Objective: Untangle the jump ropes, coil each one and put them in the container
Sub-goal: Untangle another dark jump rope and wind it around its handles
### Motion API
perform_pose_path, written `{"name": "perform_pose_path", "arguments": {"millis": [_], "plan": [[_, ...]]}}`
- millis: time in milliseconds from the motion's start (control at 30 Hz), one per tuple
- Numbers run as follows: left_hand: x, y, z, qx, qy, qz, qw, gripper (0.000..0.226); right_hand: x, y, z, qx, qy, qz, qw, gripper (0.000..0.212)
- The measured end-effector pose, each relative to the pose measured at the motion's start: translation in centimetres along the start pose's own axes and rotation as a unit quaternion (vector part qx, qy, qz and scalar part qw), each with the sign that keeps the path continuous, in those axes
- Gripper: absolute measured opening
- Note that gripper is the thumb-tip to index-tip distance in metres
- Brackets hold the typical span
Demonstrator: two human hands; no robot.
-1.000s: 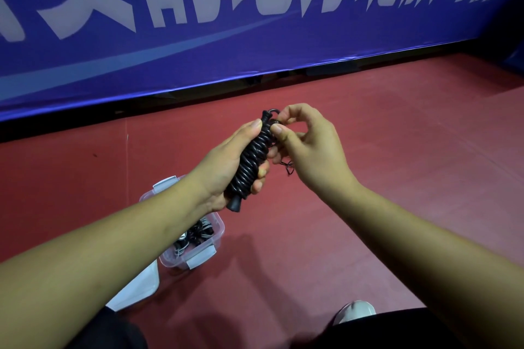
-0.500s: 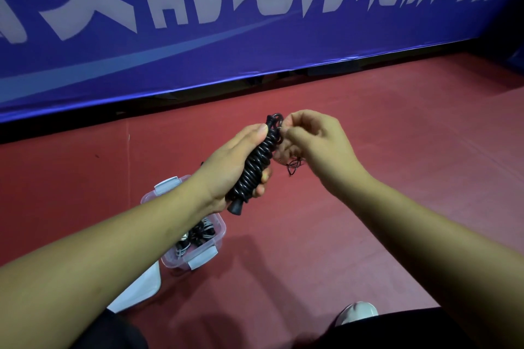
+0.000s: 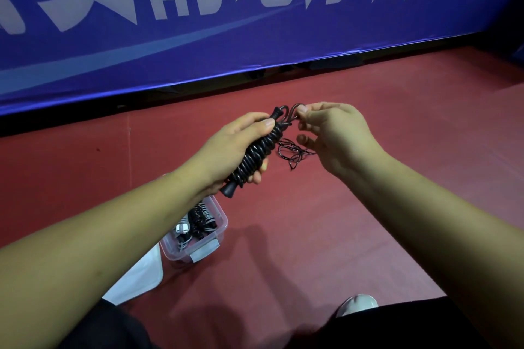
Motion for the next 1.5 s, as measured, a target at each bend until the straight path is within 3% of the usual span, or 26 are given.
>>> {"name": "perform_pose_path", "arguments": {"millis": [67,200,400,600,833,1000,1133,1233,1367,1500], "plan": [[0.0,0.0,0.2,-0.008,0.004,0.000,1.000,0.020,0.0,-0.2,0.2,-0.015,-0.005,-0.008,1.000,0.012],[-0.9,0.6,-0.1,-0.032,0.040,0.000,0.999,0.028,0.3,-0.3,0.7,-0.029,0.051,-0.133,0.989,0.011],[-2.2,1.8,-0.4,-0.102,0.051,-0.104,0.988,0.039,2.6,-1.7,1.1,0.019,0.074,-0.073,0.994,0.012],[-3.2,2.9,-0.5,-0.107,0.024,-0.147,0.983,0.038,4.4,-2.6,1.8,0.032,0.123,-0.075,0.989,0.017],[-8.1,4.7,-0.3,-0.150,0.031,-0.042,0.987,0.051,6.9,-4.6,4.4,0.024,0.109,-0.104,0.988,0.019],[-13.2,7.2,-0.9,-0.140,0.089,0.100,0.981,0.055,9.7,-8.2,6.4,0.043,0.123,-0.142,0.981,0.025],[-15.6,11.7,-1.4,-0.151,0.079,0.132,0.976,0.091,12.5,-13.2,8.1,0.046,0.110,-0.216,0.969,0.032],[-16.6,16.2,-0.9,-0.169,0.034,0.116,0.978,0.076,14.3,-17.4,9.7,0.063,0.095,-0.258,0.959,0.039],[-17.7,22.4,0.6,-0.206,-0.017,0.111,0.972,0.035,15.3,-23.5,12.3,0.114,0.134,-0.244,0.954,0.026],[-18.9,28.4,1.9,-0.270,-0.088,0.117,0.952,0.049,14.2,-30.1,12.9,0.173,0.197,-0.265,0.928,0.021]]}}
Point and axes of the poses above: each hand's wrist, its own z-axis towards the middle knuckle, its own x-axis out of the palm, y = z × x, the point moved 2 cm from there along z, towards the middle knuckle, and after that the axes turned 14 degrees about z, right-handed, at the moved point
